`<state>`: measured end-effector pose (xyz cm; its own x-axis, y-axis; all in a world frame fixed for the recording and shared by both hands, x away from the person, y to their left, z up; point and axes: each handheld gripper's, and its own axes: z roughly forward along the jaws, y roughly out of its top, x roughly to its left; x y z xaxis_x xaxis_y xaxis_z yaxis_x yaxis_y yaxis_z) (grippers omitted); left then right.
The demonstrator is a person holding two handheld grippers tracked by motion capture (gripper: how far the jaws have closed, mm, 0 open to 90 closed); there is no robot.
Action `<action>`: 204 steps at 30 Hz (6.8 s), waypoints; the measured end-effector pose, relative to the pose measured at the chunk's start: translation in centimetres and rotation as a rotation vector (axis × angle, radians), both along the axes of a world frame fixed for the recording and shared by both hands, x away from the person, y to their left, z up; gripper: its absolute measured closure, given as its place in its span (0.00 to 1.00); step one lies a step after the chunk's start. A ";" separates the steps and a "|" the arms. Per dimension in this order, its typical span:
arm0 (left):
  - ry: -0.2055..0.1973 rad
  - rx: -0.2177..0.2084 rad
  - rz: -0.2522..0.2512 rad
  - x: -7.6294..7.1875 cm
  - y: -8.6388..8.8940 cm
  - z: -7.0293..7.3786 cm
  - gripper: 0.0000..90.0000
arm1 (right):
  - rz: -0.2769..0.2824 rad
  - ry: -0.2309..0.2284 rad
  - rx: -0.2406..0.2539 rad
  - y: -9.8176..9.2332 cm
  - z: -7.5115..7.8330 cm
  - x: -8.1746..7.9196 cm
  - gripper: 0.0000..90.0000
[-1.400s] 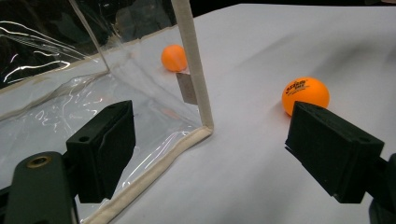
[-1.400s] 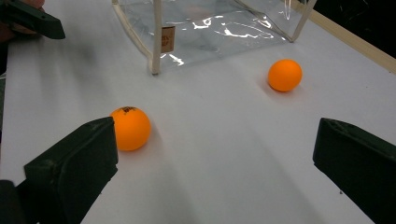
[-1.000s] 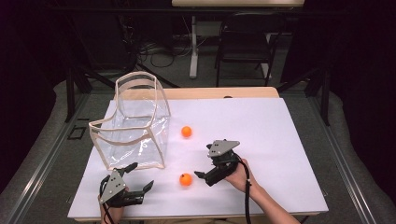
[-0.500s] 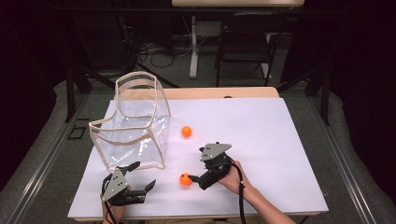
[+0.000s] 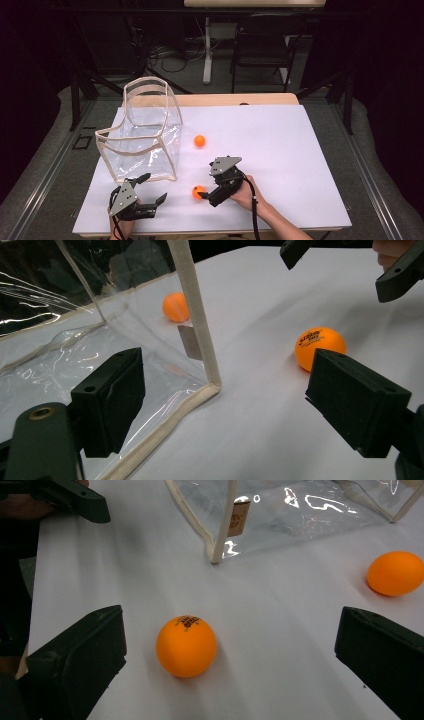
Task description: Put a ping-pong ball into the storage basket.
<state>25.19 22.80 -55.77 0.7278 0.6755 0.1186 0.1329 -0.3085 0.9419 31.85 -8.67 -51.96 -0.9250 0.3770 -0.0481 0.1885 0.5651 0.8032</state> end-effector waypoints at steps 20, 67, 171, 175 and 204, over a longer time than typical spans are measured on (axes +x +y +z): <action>0.006 0.006 -0.006 0.0 0.0 -0.1 0.17 | 0.042 0.048 -0.054 1.9 -2.0 -0.4 0.00; 0.017 0.014 -0.012 -0.1 0.0 -0.2 0.17 | 0.031 0.023 -0.171 2.4 -2.4 -0.9 0.56; 0.010 -0.010 -0.019 -0.1 -0.1 -0.1 0.17 | -0.146 -0.103 0.050 -2.6 3.7 1.7 0.56; 0.010 -0.009 -0.015 -0.1 0.0 -0.1 0.17 | -0.148 -0.108 0.050 -2.6 3.9 1.9 0.56; 0.004 -0.014 -0.015 -0.3 0.1 0.0 0.17 | -0.136 -0.123 0.069 -1.1 6.0 3.9 0.56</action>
